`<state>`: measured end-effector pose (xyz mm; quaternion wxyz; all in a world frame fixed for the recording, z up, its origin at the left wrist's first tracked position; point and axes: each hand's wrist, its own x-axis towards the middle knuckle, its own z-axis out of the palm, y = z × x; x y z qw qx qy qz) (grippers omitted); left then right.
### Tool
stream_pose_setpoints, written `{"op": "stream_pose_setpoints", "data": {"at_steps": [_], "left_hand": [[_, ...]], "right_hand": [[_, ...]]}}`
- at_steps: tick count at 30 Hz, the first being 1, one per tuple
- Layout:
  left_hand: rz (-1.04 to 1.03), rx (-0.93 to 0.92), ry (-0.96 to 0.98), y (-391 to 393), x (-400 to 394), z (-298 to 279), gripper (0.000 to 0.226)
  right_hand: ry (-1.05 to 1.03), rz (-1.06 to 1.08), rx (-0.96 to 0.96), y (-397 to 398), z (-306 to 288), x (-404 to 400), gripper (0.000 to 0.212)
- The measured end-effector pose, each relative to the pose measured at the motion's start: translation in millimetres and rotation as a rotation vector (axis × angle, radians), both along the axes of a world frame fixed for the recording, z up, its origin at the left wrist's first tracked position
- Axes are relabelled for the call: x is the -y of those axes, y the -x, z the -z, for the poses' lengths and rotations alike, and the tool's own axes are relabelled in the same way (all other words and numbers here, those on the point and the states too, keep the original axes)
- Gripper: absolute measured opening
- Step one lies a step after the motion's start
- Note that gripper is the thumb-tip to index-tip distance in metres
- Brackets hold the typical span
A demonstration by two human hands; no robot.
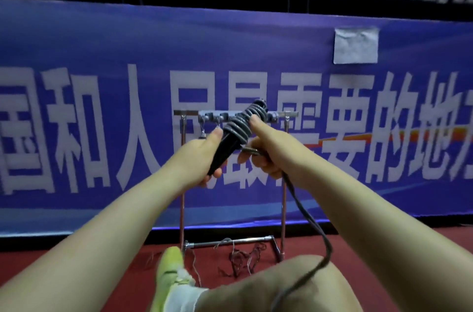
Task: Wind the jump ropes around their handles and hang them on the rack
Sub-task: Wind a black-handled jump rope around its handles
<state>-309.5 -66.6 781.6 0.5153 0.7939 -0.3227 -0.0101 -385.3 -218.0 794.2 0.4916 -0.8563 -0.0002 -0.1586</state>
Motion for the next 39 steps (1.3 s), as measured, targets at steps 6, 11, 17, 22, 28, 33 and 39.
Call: {"op": "stream_pose_setpoints", "data": {"at_steps": [6, 11, 17, 22, 28, 33, 39], "left_hand": [[-0.039, 0.415, -0.256, 13.4, 9.7, -27.2, 0.041], [-0.025, 0.462, -0.367, 16.6, 16.6, -42.6, 0.036], [-0.027, 0.333, -0.176, 14.2, 7.8, -58.3, 0.031], [0.065, 0.243, -0.040, 26.6, 7.8, -49.6, 0.028], [0.728, -0.530, 0.169, 56.1, -2.2, -51.2, 0.074], [0.893, -0.700, 0.330, 72.0, 3.2, -54.1, 0.094], [0.821, -0.698, 0.272, 76.7, -2.9, -64.3, 0.065]], "right_hand": [[-0.248, 0.010, -0.018, 12.8, -15.5, 1.4, 0.061], [-0.375, -0.009, 0.042, 7.0, -24.0, 2.8, 0.058], [-0.139, 0.069, 0.164, 1.0, -33.0, 1.8, 0.047], [-0.242, 0.100, 0.312, 5.8, -27.7, 3.7, 0.033], [-0.499, -0.320, 0.466, 18.1, -38.7, 14.3, 0.033], [-0.393, -0.466, 0.472, 30.0, -50.7, 6.5, 0.035], [-0.252, -0.506, 0.301, 41.0, -59.9, 20.6, 0.036]]}}
